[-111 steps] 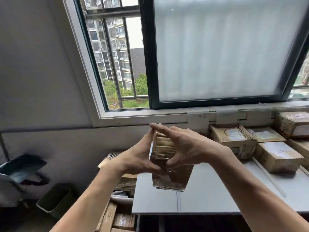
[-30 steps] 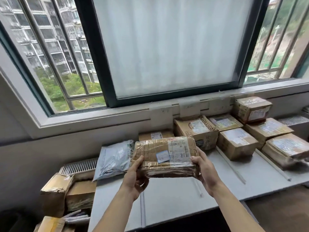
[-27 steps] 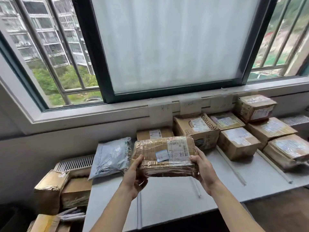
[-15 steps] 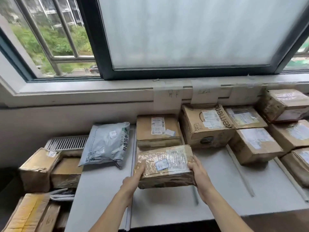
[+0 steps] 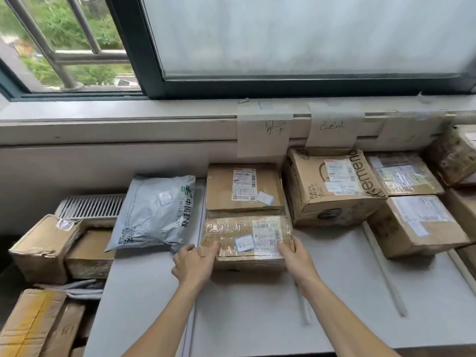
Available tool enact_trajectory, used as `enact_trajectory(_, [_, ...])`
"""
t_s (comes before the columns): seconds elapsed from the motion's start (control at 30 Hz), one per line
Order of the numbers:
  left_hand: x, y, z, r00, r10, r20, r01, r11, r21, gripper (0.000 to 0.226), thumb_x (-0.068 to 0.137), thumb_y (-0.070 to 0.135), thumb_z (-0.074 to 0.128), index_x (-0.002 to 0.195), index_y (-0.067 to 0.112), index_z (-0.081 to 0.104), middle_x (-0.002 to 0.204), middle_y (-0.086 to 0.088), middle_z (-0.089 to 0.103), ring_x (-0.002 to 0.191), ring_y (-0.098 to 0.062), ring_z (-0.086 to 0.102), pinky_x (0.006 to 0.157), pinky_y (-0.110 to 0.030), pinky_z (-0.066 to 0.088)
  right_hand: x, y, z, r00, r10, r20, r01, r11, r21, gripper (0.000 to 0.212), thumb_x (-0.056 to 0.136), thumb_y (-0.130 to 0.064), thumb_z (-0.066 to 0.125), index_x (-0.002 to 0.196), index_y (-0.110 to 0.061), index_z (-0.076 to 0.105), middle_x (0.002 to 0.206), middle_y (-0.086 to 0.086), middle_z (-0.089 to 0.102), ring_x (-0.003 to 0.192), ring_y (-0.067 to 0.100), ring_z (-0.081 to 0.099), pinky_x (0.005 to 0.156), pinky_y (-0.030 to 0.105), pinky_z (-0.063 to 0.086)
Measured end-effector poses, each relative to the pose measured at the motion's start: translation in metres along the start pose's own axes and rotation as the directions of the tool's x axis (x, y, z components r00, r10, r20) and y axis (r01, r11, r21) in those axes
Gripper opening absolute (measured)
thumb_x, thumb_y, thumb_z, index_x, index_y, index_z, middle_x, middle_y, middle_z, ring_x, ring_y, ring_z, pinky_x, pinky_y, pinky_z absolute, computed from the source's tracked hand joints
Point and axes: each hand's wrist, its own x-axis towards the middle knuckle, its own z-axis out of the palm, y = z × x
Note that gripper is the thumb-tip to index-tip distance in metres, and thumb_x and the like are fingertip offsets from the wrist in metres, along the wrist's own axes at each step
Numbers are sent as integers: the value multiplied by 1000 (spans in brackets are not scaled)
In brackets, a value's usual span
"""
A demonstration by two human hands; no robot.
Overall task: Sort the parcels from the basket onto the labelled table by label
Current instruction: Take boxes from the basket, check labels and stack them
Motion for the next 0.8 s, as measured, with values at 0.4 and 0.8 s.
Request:
enact_trajectory(0.4, [23, 21, 7, 998, 28, -53, -21, 992, 122, 65, 96, 62, 56, 123, 4, 69, 146, -5, 53, 142, -29, 34, 111, -45, 30, 38, -5, 7, 997, -70, -28, 67, 995, -79, 34, 100, -13, 62, 130, -30, 59, 119, -12, 70, 112, 5, 64, 97, 25, 44])
enact_trajectory(0.8, [19, 32, -15, 995, -64, 75, 53, 988, 146, 77, 91, 75, 51, 134, 14, 62, 146, -13, 52, 141, -35, 40, 112, -47, 35, 28, -24, 12, 991, -48, -122, 1, 932, -362, 59, 82, -53, 57, 137, -33, 54, 129, -3, 66, 125, 29, 57, 108, 57, 42])
